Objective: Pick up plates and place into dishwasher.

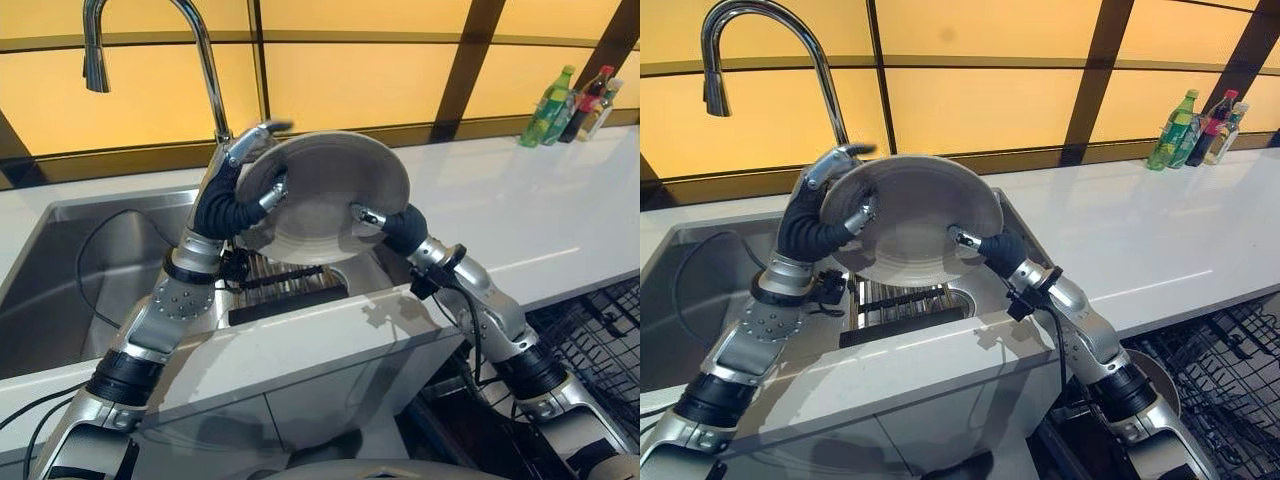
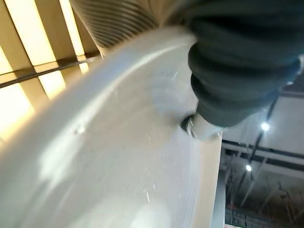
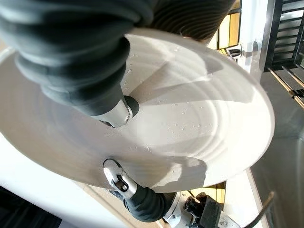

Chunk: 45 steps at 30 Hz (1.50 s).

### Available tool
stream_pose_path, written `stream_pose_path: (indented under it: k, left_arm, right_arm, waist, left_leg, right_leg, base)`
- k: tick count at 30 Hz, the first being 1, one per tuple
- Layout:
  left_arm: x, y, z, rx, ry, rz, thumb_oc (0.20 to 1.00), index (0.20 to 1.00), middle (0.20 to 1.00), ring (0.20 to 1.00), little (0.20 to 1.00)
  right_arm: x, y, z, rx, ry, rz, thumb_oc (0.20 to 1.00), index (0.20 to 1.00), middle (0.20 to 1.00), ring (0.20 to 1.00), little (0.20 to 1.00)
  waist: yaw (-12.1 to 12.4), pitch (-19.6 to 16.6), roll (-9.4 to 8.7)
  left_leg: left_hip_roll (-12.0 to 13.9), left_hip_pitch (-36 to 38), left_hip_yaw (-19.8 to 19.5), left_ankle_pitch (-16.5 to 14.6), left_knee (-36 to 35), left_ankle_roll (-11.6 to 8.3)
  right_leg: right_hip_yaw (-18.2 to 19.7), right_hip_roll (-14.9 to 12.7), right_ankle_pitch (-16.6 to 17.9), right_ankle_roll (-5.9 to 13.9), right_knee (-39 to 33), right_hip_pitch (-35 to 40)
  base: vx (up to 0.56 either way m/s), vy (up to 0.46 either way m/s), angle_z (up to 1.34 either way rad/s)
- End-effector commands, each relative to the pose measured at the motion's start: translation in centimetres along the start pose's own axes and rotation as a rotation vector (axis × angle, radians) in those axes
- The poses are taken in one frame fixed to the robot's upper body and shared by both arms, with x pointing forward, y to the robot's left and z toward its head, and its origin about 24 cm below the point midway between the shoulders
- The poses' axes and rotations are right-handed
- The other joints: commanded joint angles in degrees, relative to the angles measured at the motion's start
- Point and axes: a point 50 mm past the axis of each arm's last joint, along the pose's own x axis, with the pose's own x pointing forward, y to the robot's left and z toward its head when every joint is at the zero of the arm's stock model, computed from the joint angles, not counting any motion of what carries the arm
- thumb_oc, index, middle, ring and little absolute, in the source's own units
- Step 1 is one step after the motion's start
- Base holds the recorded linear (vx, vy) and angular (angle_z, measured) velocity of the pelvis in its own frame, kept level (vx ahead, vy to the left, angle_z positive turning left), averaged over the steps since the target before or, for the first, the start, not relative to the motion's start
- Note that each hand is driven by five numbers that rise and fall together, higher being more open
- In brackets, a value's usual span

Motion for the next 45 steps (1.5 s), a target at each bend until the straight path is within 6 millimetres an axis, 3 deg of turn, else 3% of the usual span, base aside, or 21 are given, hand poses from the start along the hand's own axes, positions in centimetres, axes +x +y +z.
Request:
stream_pose_path:
  k: [1,14,24,27,32,34,40,44,45]
  left_arm:
    - [0.8,1.0,-1.2,0.017,0.041,0.117,1.000,1.000,1.000,1.000,1.000]
    - [-0.8,5.6,-2.9,0.212,0.149,0.413,1.000,1.000,1.000,1.000,1.000]
    - [-3.6,8.8,-3.8,0.358,0.249,0.560,1.000,1.000,1.000,1.000,1.000]
    - [-4.9,9.8,-3.9,0.406,0.281,0.609,1.000,1.000,1.000,1.000,1.000]
    - [-7.4,12.0,-3.5,0.549,0.332,0.666,1.000,1.000,1.000,1.000,1.000]
    - [-7.9,12.6,-3.4,0.571,0.345,0.682,1.000,1.000,1.000,1.000,1.000]
    - [-8.3,13.2,-3.6,0.566,0.372,0.684,1.000,1.000,1.000,1.000,1.000]
    - [-9.2,13.7,-3.3,0.570,0.383,0.721,1.000,1.000,1.000,1.000,1.000]
    - [-9.6,13.9,-3.1,0.574,0.388,0.736,1.000,1.000,1.000,1.000,1.000]
  right_arm:
    - [0.9,0.7,3.4,-0.028,-0.214,0.017,0.200,0.200,0.200,0.200,0.200]
    - [-2.5,-2.3,4.5,-0.127,-0.242,-0.270,0.200,0.200,0.200,0.200,0.200]
    - [-7.1,-3.7,4.5,-0.185,-0.232,-0.487,0.200,0.200,0.200,0.200,0.200]
    - [-7.7,-3.8,4.2,-0.188,-0.221,-0.508,0.200,0.200,0.200,0.200,0.200]
    - [-6.7,-3.7,3.1,-0.139,-0.190,-0.451,0.200,0.200,0.200,0.200,0.200]
    - [-6.1,-3.7,2.7,-0.133,-0.179,-0.443,0.200,0.200,0.200,0.200,0.200]
    - [-5.7,-4.2,2.5,-0.144,-0.159,-0.464,0.200,0.200,0.200,0.200,0.200]
    - [-6.0,-4.9,3.0,-0.237,-0.127,-0.519,0.200,0.200,0.200,0.200,0.200]
    - [-6.2,-5.0,3.1,-0.267,-0.116,-0.526,0.200,0.200,0.200,0.200,0.200]
  waist:
    - [-1.12,-1.68,0.04]
    - [-4.81,-1.74,-0.13]
    - [-8.98,-1.51,-0.21]
    - [-9.03,-0.75,-0.38]
    - [-6.29,-0.74,-0.54]
    - [-5.36,-0.72,-0.55]
    - [-4.79,-0.15,-0.88]
    - [-4.65,0.94,-1.86]
    - [-4.56,1.45,-2.03]
  left_leg:
    - [0.00,-2.83,4.03,0.14,0.51,2.11]
    - [0.05,-1.59,6.87,-0.74,0.36,2.27]
    - [-0.41,0.16,10.54,-1.87,-0.46,2.70]
    - [0.11,0.73,12.30,-1.87,-0.69,2.50]
    - [2.56,2.38,19.55,-1.44,-1.18,1.10]
    - [3.37,2.50,21.19,-1.20,-0.80,0.73]
    - [7.67,0.68,21.26,-0.38,3.58,-1.33]
    - [10.38,-1.88,19.96,-2.25,13.47,-2.36]
    - [10.98,-3.19,19.04,-1.36,17.65,-2.48]
  right_leg:
    - [0.77,-1.71,-6.37,1.44,6.27,0.12]
    - [4.40,-2.09,-5.10,2.10,5.44,-0.73]
    - [7.70,-4.08,-2.35,4.11,4.21,-2.30]
    - [5.03,-5.76,-1.45,5.00,4.57,-3.19]
    - [-6.82,-9.40,0.30,6.45,3.98,-3.29]
    - [-8.72,-9.18,0.53,6.10,3.80,-3.43]
    - [-7.32,-4.49,-1.49,2.87,4.24,-2.88]
    - [-5.58,-1.54,-2.29,-0.09,4.92,-2.85]
    - [-4.96,-0.53,-2.47,-1.15,5.04,-2.84]
  base:
    - [0.00,0.000,0.00]
    - [0.00,-0.002,-0.15]
    - [0.00,-0.021,-0.29]
    - [-0.02,-0.094,-0.31]
    - [-0.03,-0.184,-0.77]
    - [-0.03,-0.192,-0.82]
    - [0.01,-0.231,-0.39]
    - [0.01,-0.284,-0.42]
    - [0.03,-0.286,-0.50]
